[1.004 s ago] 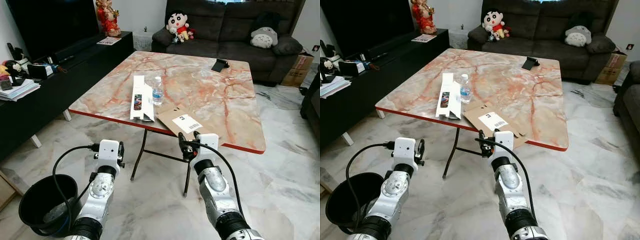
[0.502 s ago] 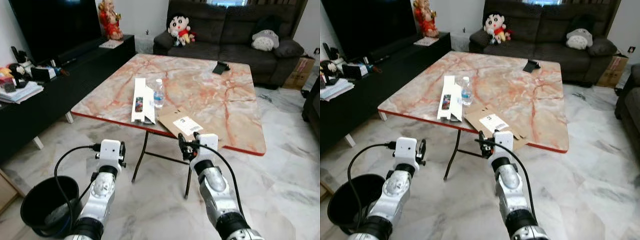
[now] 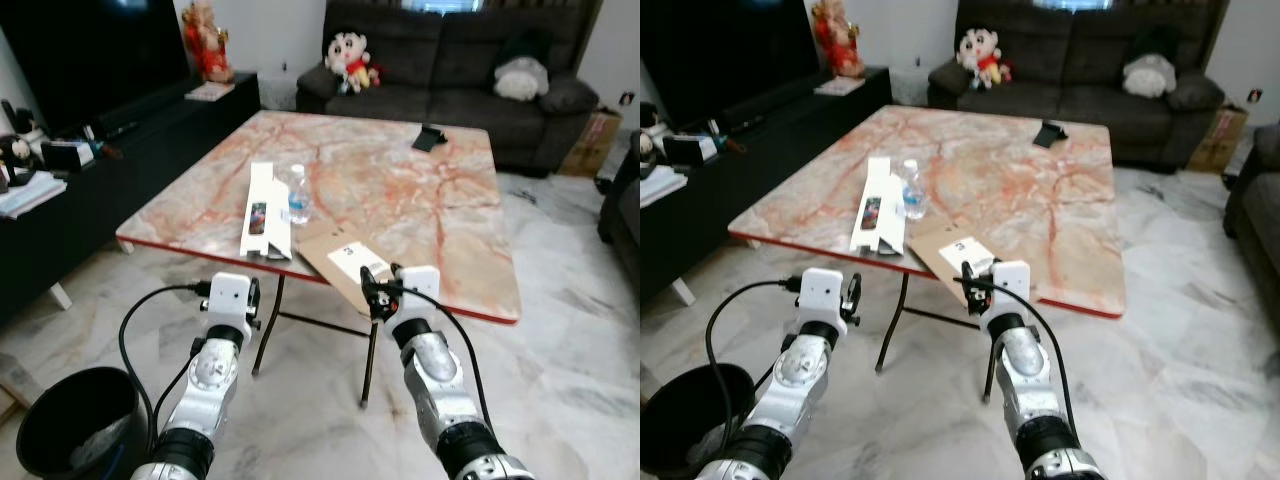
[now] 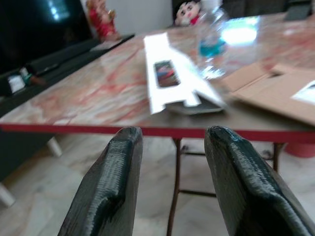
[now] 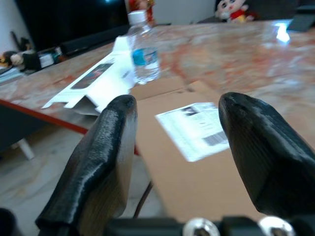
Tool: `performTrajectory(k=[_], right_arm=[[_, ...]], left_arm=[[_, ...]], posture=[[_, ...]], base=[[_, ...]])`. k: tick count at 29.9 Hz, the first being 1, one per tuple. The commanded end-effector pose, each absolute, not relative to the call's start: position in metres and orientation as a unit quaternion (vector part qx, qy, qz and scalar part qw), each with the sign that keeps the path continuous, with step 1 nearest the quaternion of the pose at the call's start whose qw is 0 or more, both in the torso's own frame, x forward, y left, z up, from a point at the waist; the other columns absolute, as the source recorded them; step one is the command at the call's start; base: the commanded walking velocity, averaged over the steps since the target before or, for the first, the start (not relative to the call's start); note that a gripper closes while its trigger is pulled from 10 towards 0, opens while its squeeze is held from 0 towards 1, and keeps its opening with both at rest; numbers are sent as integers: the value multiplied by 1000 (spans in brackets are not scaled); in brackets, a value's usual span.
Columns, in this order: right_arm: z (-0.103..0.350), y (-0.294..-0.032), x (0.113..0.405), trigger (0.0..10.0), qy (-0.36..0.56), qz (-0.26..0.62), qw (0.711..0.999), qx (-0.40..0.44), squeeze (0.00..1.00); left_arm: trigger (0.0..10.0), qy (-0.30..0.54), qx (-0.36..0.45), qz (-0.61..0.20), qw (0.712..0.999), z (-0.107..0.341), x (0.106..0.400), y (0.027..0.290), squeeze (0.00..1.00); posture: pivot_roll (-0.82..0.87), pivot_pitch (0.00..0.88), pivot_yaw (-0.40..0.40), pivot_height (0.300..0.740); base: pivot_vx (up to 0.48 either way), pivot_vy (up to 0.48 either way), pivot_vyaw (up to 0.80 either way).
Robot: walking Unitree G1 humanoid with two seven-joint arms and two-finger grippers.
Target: Picking trash to rubbish bin
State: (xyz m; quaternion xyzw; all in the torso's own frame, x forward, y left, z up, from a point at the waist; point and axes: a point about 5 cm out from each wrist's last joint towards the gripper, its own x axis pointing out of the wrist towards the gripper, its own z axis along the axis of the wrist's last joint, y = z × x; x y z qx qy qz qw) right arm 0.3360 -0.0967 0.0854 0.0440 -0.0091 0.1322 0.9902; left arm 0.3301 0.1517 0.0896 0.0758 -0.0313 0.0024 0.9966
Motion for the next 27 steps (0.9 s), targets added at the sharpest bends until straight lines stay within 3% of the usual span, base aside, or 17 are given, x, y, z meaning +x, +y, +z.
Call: performTrajectory(k=[1, 11, 27], right_arm=[[91, -98, 338, 10000, -25, 136, 990, 29, 0], [90, -95, 336, 10000, -25, 145, 989, 25, 0], [89, -98, 336, 10000, -21, 138, 990, 34, 0]], left_arm=[[10000, -36, 73, 6, 997, 92, 331, 151, 0], [10000, -36, 71, 8, 997, 91, 330, 151, 0], [10000, -38, 69, 14, 997, 92, 330, 153, 0]], posture=[[150, 0, -9, 740], [152, 0, -14, 740], [151, 0, -16, 740]], base=[[277, 0, 0], [275, 0, 588], [275, 0, 0]])
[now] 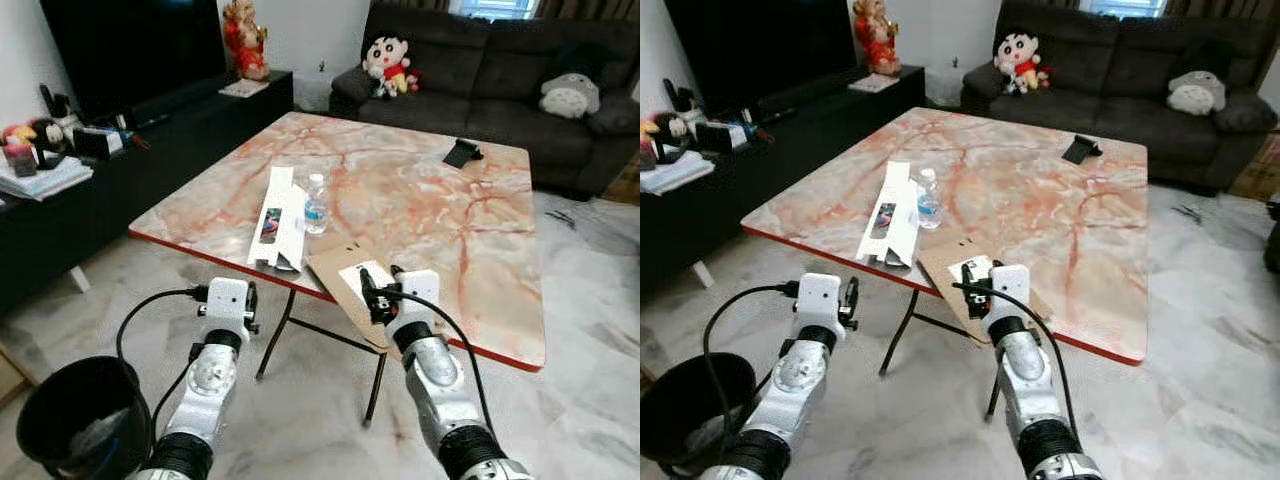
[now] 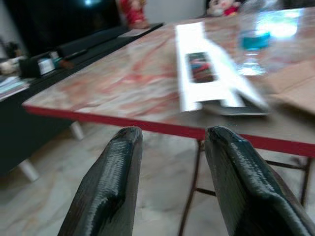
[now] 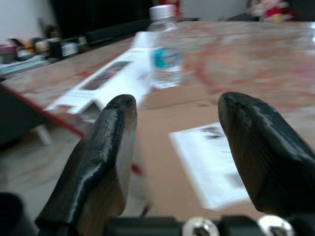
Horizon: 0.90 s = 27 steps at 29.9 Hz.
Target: Picking trash to rubbish bin
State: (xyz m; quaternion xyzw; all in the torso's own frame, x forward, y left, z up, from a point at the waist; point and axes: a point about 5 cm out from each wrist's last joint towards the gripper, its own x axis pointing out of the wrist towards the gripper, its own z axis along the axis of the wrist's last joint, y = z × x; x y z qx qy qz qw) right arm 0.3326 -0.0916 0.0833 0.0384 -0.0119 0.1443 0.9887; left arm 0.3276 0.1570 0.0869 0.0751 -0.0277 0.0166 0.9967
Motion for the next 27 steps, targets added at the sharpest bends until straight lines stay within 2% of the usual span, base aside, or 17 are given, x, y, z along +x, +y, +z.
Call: performTrajectory(k=[1, 25, 27], right_arm=[[89, -98, 336, 10000, -21, 138, 990, 34, 0], [90, -95, 336, 10000, -26, 147, 989, 22, 0], [91, -95, 337, 10000, -27, 148, 988, 21, 0]], left_arm=[[10000, -38, 69, 14, 997, 92, 330, 153, 0], [10000, -42, 69, 18, 997, 94, 331, 154, 0], [10000, -42, 68, 18, 997, 95, 331, 154, 0]], posture=[[151, 0, -16, 740], [158, 0, -16, 740], [158, 0, -16, 740]], base=[[277, 0, 0], [289, 0, 0], [300, 0, 494]])
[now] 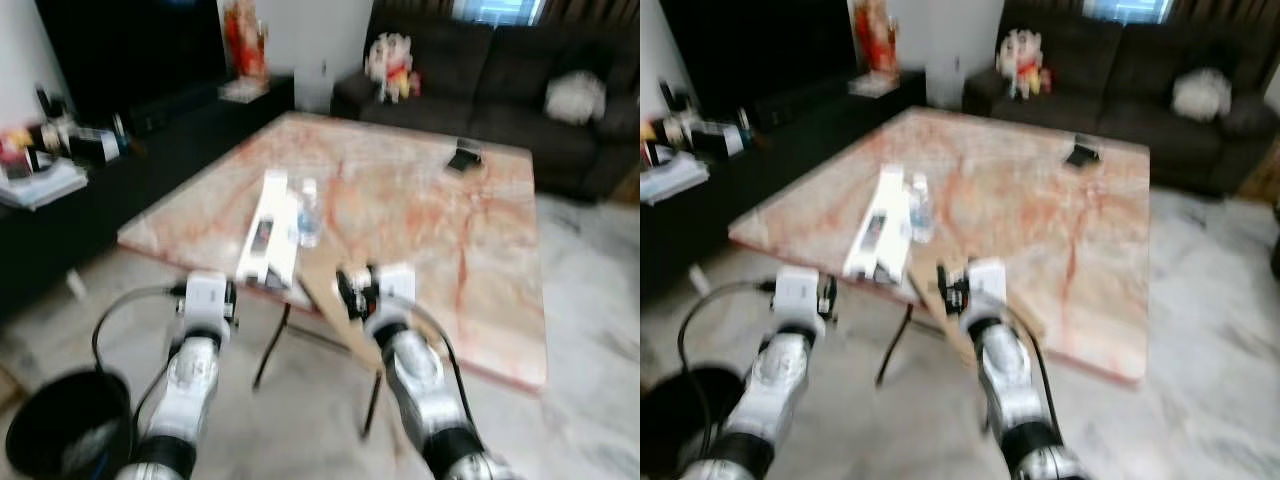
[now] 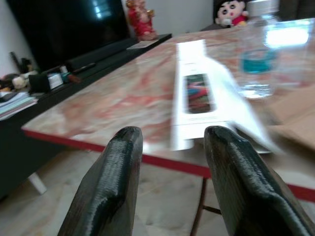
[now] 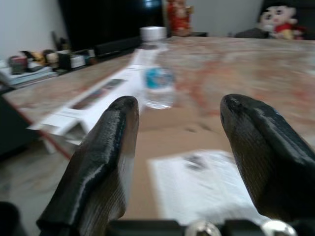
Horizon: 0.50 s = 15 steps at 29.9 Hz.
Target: Picking trash to rubbish bin
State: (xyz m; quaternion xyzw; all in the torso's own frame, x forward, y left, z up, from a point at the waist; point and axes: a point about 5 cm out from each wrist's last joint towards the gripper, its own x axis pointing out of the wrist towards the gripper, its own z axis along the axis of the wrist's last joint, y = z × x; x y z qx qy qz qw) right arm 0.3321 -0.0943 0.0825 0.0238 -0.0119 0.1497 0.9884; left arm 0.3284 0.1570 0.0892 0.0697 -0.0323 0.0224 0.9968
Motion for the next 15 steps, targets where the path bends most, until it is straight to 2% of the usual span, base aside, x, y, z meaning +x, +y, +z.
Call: performTrajectory(k=[1, 4, 15], right_arm=[[91, -95, 337, 10000, -27, 148, 988, 21, 0], [90, -94, 336, 10000, -26, 148, 988, 22, 0], [89, -95, 336, 10000, -22, 143, 989, 32, 0]], left_arm=[[10000, -43, 68, 18, 997, 95, 331, 154, 0], [10000, -43, 68, 18, 997, 95, 331, 154, 0], [10000, -43, 67, 15, 997, 95, 330, 154, 0]], posture=[[158, 0, -16, 740], [158, 0, -16, 740], [158, 0, -16, 740]], base=[[300, 0, 494], [300, 0, 740], [300, 0, 0]])
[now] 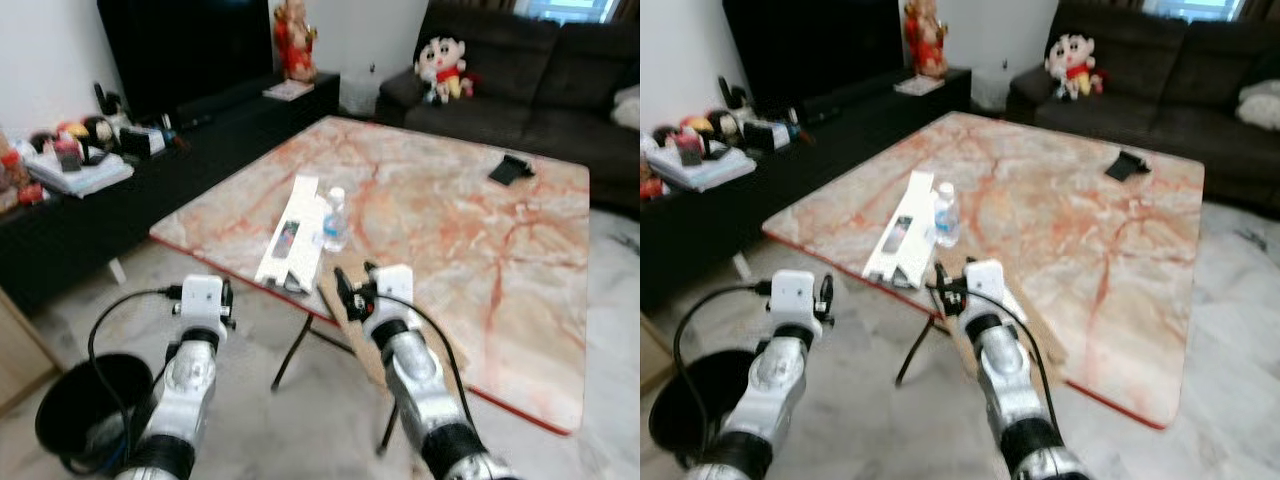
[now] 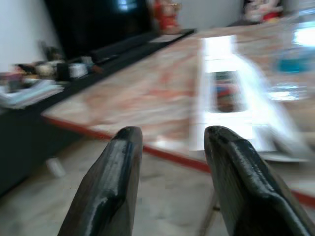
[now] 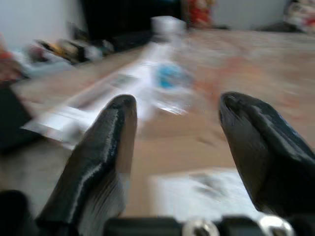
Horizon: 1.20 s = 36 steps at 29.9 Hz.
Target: Picking trash to rubbish bin
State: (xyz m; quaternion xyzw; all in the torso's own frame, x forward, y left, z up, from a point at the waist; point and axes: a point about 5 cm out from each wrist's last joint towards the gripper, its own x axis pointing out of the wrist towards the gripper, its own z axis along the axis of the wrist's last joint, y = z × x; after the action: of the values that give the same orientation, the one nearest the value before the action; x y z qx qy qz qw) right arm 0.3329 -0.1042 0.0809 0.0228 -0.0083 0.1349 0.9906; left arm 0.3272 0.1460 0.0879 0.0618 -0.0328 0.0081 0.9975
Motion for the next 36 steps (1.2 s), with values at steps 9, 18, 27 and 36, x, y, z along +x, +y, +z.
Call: performTrajectory(k=[9, 18, 27, 36], right_arm=[[90, -97, 337, 10000, -21, 134, 990, 43, 0], [90, -100, 339, 10000, -15, 126, 991, 43, 0], [89, -102, 339, 10000, -14, 116, 992, 48, 0], [91, -100, 341, 10000, -16, 121, 992, 42, 0]], left_arm=[[10000, -45, 51, -4, 998, 94, 329, 149, 0], [10000, -41, 51, -2, 998, 94, 330, 151, 0], [10000, -42, 48, -4, 998, 94, 330, 150, 0], [10000, -41, 50, -1, 998, 93, 330, 152, 0]], posture=[[158, 0, -16, 740], [158, 0, -16, 740], [153, 0, -14, 740], [155, 0, -17, 740]], base=[[65, 0, 0], [0, 213, -263], [0, 480, 0], [0, 480, -556]])
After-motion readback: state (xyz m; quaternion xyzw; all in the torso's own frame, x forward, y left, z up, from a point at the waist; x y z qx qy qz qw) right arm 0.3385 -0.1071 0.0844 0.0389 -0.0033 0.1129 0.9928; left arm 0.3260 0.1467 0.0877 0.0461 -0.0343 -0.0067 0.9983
